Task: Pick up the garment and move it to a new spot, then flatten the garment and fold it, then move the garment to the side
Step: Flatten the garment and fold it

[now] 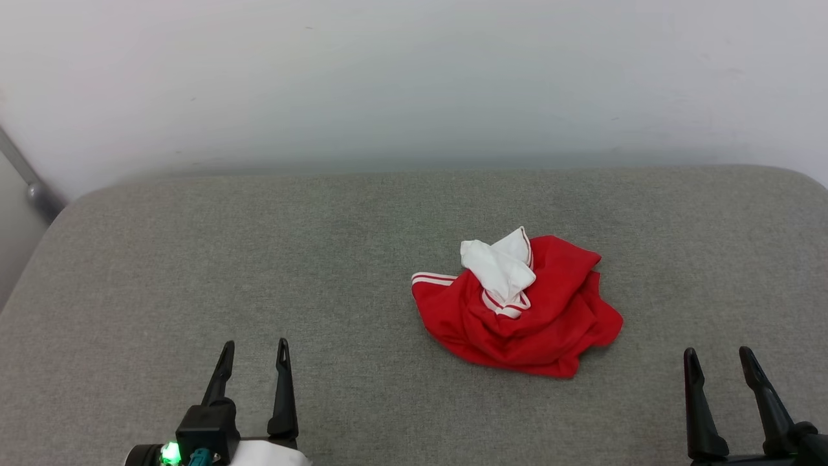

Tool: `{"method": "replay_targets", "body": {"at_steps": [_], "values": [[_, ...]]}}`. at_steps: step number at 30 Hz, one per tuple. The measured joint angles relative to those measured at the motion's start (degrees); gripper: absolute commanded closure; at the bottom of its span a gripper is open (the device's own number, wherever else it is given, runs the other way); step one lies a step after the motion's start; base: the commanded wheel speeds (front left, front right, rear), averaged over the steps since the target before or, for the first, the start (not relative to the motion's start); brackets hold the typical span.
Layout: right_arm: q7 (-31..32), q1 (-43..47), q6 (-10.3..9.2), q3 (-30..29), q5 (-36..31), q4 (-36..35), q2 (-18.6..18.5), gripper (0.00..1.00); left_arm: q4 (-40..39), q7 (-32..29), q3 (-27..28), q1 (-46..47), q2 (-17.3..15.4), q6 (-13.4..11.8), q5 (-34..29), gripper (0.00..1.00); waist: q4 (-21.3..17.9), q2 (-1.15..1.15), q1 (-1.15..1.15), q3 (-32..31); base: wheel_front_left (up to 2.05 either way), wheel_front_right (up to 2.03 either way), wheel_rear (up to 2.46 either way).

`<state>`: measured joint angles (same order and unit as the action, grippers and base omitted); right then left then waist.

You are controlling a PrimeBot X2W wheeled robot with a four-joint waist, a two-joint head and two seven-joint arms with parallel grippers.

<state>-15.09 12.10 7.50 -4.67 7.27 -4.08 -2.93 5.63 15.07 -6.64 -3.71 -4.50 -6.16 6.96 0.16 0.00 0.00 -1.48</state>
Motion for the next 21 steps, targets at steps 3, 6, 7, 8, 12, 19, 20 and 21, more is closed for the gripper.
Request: {"method": "replay_targets", "body": {"at_steps": [3, 6, 7, 8, 12, 19, 20, 21], "values": [[0.01, 0.02, 0.01, 0.02, 0.00, -0.01, 0.00, 0.00, 0.09, 0.00, 0.53, -0.28, 0.27, 0.43, -0.30, 0.00, 0.00, 0.00, 0.00, 0.03, 0.00, 0.00, 0.00], [0.00, 0.03, 0.01, 0.03, -0.01, -0.02, 0.00, 0.00, 0.21, 0.00, 1.14, -0.43, 0.77, 0.73, -0.63, 0.00, -0.03, 0.00, 0.00, 0.13, 0.00, 0.00, 0.00], [0.01, 0.03, 0.01, 0.02, -0.01, -0.03, 0.00, 0.00, 0.26, 0.00, 1.27, -0.43, 0.82, 0.94, -0.68, 0.00, -0.03, 0.00, 0.00, 0.16, 0.00, 0.00, 0.00], [0.00, 0.04, 0.01, 0.01, -0.01, -0.03, 0.00, 0.00, 0.29, 0.00, 1.35, -0.43, 0.88, 1.08, -0.69, 0.00, -0.01, 0.00, 0.00, 0.19, 0.00, 0.00, 0.00], [0.01, 0.05, 0.01, -0.01, -0.02, -0.03, 0.00, 0.00, 0.48, 0.00, 1.69, -0.43, 1.02, 1.46, -0.76, 0.00, 0.04, 0.00, 0.00, 0.22, 0.00, 0.00, 0.00], [0.01, 0.06, 0.01, 0.03, -0.03, -0.03, 0.00, 0.00, 0.99, 0.00, 2.32, -0.43, 1.26, 2.02, -1.12, 0.00, 0.10, 0.00, 0.00, 0.12, 0.00, 0.00, 0.00], [0.00, 0.06, 0.01, 0.07, -0.03, -0.03, 0.00, 0.00, 1.19, 0.00, 2.44, -0.40, 1.30, 2.15, -1.12, 0.00, 0.09, 0.00, 0.00, 0.12, 0.00, 0.00, 0.00], [0.01, 0.06, 0.01, 0.07, -0.03, -0.03, 0.00, 0.00, 1.46, 0.00, 2.59, -0.27, 1.32, 2.18, -1.16, 0.00, 0.06, 0.00, 0.00, 0.14, 0.00, 0.00, 0.00]]}}
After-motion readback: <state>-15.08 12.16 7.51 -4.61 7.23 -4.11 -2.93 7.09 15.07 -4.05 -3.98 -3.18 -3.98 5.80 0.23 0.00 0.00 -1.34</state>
